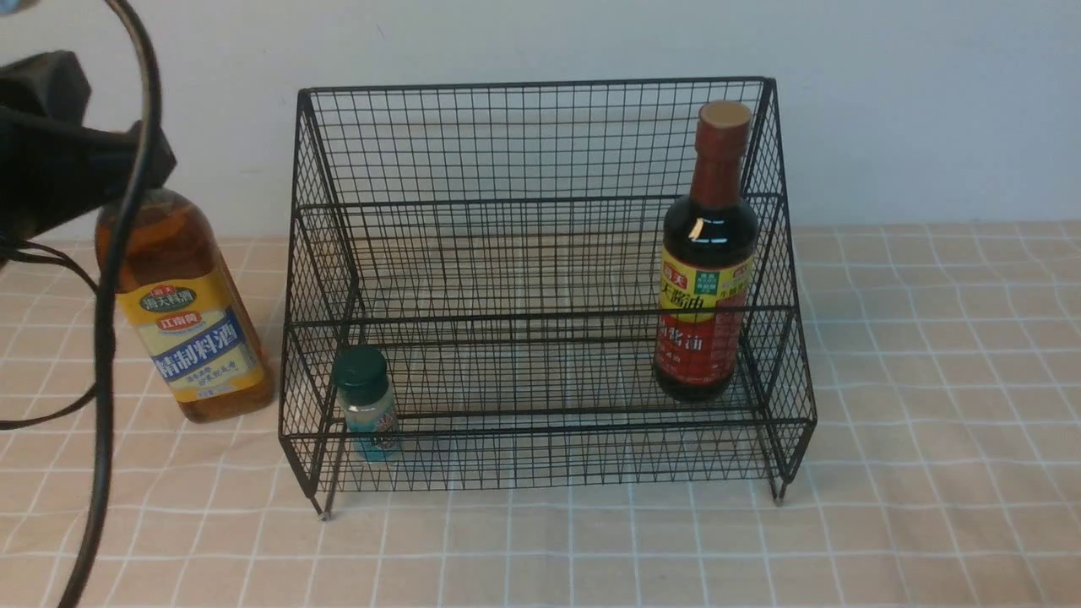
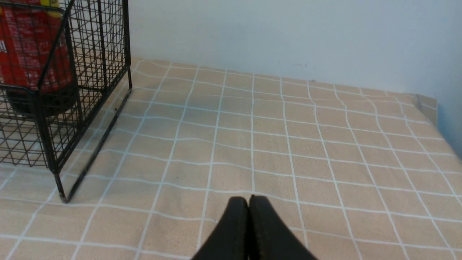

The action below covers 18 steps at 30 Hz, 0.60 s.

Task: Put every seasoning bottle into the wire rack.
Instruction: Use the left arm to grab the condiment bottle closest to it

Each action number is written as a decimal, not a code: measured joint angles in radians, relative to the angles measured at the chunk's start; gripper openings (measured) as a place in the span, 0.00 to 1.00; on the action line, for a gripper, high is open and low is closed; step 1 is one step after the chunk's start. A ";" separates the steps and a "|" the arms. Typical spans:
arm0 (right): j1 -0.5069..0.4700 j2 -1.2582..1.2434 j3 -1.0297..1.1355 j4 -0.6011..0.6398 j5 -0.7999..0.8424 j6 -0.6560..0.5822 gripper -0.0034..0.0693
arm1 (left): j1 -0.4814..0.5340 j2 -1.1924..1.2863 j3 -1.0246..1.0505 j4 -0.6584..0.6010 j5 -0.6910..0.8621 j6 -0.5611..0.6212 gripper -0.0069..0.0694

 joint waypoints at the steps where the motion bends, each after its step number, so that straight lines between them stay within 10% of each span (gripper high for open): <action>1: 0.000 0.000 0.000 0.000 0.000 0.000 0.03 | 0.000 0.002 0.000 0.004 -0.006 0.016 0.08; 13: 0.000 0.000 0.000 0.000 0.000 0.000 0.03 | 0.000 -0.001 0.001 0.015 -0.040 0.113 0.08; 18: 0.000 0.000 0.000 0.002 0.000 0.000 0.03 | 0.000 -0.027 -0.012 -0.171 -0.053 0.397 0.08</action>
